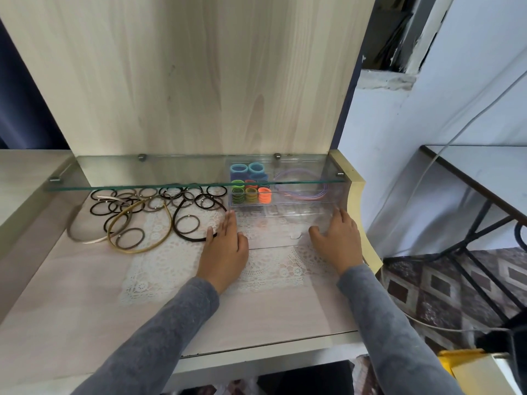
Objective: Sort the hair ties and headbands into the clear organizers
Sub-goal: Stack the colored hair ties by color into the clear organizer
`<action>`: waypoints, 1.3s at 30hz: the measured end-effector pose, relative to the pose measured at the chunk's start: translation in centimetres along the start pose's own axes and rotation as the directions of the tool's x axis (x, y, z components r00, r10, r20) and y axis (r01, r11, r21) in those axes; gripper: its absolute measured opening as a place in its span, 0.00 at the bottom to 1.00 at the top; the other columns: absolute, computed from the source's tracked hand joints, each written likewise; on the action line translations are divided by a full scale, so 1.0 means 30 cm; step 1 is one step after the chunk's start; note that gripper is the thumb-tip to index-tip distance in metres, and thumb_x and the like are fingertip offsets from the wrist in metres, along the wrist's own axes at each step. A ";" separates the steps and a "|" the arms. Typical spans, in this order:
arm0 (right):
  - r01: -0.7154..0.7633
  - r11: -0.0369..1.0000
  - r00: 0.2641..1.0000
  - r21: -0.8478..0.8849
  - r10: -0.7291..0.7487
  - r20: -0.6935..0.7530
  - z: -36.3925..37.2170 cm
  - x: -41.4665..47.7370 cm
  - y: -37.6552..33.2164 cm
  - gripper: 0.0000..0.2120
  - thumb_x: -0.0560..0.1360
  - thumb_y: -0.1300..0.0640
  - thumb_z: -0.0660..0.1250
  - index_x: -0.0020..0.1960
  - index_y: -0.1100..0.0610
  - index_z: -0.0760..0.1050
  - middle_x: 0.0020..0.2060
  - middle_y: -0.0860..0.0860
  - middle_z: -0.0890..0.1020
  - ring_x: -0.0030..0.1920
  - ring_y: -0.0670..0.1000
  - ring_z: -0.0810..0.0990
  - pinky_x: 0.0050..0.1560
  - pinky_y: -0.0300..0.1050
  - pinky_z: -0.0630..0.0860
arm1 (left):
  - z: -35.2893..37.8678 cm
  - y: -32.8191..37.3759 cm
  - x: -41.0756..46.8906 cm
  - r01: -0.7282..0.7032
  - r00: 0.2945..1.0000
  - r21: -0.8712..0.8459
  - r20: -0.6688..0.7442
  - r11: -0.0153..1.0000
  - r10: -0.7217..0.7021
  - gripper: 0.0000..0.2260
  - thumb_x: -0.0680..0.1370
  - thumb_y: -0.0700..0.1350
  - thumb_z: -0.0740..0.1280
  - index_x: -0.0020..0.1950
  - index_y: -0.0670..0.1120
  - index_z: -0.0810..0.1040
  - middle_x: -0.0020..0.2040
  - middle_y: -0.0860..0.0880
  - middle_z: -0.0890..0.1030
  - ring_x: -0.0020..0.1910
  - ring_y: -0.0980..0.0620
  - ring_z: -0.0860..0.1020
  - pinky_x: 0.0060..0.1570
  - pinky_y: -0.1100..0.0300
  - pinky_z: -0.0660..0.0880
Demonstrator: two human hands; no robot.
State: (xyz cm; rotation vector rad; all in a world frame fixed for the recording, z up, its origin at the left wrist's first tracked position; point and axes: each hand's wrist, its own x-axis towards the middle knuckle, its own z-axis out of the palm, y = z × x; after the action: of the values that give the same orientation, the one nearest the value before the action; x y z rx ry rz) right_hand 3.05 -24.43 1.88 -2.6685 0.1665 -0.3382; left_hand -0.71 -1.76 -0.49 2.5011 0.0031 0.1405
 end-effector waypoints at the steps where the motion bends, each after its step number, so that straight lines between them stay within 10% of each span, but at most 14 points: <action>1: -0.004 1.000 1.000 -0.001 0.004 0.007 -0.004 -0.003 0.002 0.34 0.75 0.50 0.61 0.76 0.63 0.57 0.75 0.58 0.62 0.73 0.58 0.60 0.74 0.51 0.57 | -0.001 0.001 -0.005 0.001 1.000 0.006 0.003 1.000 -0.001 0.26 0.84 0.42 0.50 0.81 0.41 0.46 0.82 0.46 0.50 0.80 0.52 0.50 0.77 0.52 0.41; 39: -0.019 0.996 0.999 -0.084 0.015 -0.046 -0.017 -0.085 0.078 0.22 0.77 0.57 0.59 0.67 0.69 0.68 0.65 0.63 0.73 0.65 0.61 0.70 0.68 0.53 0.66 | 0.032 0.042 -0.125 -0.010 1.000 -0.061 0.028 0.998 0.012 0.26 0.85 0.44 0.49 0.81 0.41 0.45 0.82 0.47 0.49 0.80 0.53 0.51 0.78 0.58 0.43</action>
State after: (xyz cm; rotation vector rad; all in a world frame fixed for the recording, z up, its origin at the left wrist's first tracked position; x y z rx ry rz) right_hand 0.30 -26.31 0.74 -2.7424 0.2217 -0.3942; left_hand -4.38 -3.49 -0.88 2.4419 -0.0263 0.1083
